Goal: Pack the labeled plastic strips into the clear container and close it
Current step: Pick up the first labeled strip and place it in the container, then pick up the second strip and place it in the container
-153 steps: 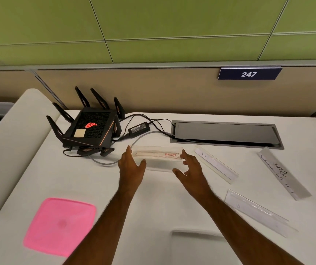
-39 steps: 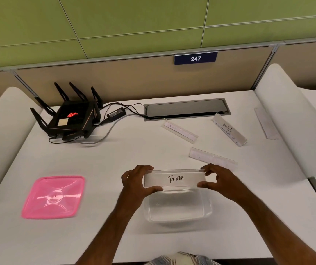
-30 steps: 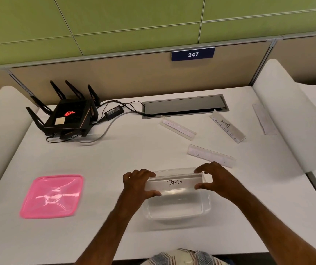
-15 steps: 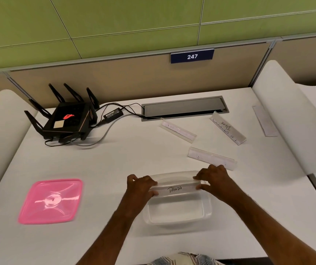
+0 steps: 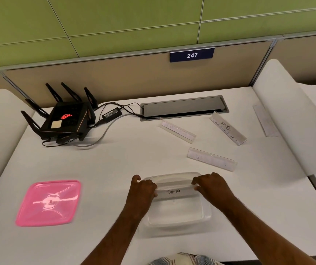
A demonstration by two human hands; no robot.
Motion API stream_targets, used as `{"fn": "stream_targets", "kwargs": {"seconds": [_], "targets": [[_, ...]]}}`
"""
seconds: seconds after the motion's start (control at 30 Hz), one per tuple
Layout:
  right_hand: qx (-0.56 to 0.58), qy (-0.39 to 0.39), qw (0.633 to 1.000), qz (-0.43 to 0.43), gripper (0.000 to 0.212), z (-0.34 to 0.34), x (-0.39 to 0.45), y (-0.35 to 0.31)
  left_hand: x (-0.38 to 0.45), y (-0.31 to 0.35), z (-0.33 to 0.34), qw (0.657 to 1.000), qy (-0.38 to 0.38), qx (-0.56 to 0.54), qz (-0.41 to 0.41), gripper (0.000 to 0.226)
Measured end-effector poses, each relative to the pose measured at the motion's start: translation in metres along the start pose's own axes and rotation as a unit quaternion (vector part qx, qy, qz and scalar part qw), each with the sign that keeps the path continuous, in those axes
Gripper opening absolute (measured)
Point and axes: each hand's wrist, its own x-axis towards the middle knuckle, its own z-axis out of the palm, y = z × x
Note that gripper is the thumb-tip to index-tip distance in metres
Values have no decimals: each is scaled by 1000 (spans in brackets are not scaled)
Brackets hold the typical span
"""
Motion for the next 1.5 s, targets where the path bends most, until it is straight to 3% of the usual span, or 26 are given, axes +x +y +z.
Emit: {"fn": "stream_targets", "kwargs": {"seconds": [0.1,0.33,0.67,0.8,0.9,1.0,1.2,1.4,1.5], "targets": [[5,-24,1000,7,20,6,4,0,2,3,-1,1000,-5,14,-9,30],[-53,-87,995,18,30,11,14,-8,11,-9,19,997,-53,50,4,19],[-71,-104,992,22,31,10,18,-10,13,-13,20,997,-47,54,16,19],[-30,-78,996,21,33,9,15,-10,12,-10,22,997,-35,63,13,10],[21,-10,1000,18,22,2,11,-11,11,-8,21,998,-26,65,9,17],[54,54,997,25,7,-12,9,-9,13,-2,17,998,41,43,16,14],[179,119,971,109,16,-28,5,12,37,11,5,980,192,-48,22,23],[272,118,928,227,20,-3,-7,51,89,33,-5,969,139,-196,-59,8],[305,133,899,285,34,15,-14,71,115,45,-4,962,68,-252,-81,22]]}}
